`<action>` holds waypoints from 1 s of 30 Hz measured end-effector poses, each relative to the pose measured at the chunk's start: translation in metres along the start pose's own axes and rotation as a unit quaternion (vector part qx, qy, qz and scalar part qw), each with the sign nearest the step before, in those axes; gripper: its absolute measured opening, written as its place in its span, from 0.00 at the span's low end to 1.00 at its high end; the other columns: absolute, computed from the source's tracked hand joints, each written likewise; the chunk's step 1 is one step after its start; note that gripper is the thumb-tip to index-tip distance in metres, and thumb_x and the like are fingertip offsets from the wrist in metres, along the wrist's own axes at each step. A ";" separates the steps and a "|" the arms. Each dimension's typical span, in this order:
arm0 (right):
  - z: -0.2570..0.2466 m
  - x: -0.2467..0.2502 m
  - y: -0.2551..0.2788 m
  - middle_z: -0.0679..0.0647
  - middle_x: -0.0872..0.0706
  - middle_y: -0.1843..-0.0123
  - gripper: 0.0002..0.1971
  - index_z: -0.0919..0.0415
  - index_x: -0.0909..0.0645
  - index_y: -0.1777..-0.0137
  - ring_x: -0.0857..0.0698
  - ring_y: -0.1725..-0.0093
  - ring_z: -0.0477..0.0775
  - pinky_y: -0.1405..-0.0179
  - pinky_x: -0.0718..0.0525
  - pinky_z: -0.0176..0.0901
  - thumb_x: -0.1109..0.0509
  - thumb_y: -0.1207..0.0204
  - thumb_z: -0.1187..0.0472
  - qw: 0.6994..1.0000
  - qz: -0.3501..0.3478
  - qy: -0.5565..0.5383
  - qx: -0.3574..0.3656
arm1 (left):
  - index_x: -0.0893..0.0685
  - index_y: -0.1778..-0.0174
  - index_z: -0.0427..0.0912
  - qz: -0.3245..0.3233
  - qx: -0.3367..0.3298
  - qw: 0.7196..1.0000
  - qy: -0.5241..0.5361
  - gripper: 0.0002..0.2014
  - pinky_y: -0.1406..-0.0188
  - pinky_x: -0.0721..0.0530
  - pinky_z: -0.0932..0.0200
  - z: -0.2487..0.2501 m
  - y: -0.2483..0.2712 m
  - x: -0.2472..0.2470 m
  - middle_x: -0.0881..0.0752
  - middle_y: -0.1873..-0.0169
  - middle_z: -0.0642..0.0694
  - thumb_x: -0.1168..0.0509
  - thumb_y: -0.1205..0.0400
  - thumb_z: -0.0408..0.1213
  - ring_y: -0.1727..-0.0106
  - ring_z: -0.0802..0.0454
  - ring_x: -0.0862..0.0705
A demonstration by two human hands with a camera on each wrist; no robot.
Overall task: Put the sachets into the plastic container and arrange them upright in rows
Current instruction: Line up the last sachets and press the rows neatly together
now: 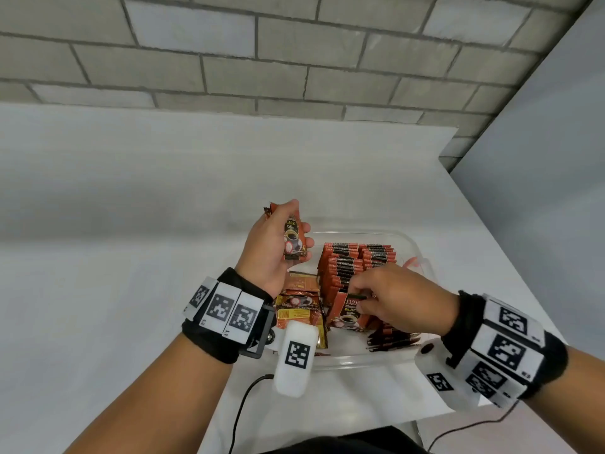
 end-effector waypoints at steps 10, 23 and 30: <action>-0.002 -0.013 -0.009 0.49 0.22 0.65 0.06 0.54 0.26 0.62 0.18 0.60 0.55 0.74 0.32 0.40 0.34 0.28 0.66 0.984 0.001 0.177 -0.029 | 0.21 0.50 0.43 0.007 0.011 1.000 -0.009 0.08 0.67 0.20 0.57 -0.005 0.002 0.012 0.17 0.62 0.44 0.35 0.18 0.44 0.70 0.52 0.18; -0.009 -0.028 -0.019 0.50 0.31 0.70 0.10 0.58 0.33 0.65 0.25 0.68 0.55 0.76 0.33 0.40 0.40 0.24 0.69 0.951 -0.068 0.302 -0.017 | 0.21 0.50 0.41 0.009 0.008 1.000 0.017 0.06 0.67 0.20 0.56 -0.003 0.009 0.021 0.17 0.63 0.44 0.36 0.18 0.39 0.71 0.51 0.18; -0.014 -0.031 -0.018 0.50 0.29 0.71 0.06 0.58 0.27 0.61 0.25 0.69 0.54 0.69 0.26 0.42 0.40 0.22 0.66 0.938 -0.090 0.335 -0.019 | 0.21 0.49 0.40 0.006 0.011 1.000 0.014 0.07 0.66 0.20 0.56 -0.005 0.009 0.023 0.16 0.62 0.43 0.36 0.19 0.39 0.70 0.51 0.17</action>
Point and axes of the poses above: each hand's wrist, its own y-axis away from the middle knuckle, its own x-axis out of the back of the hand, z = x × y, the point moved 9 cm from there along -y, towards the middle knuckle
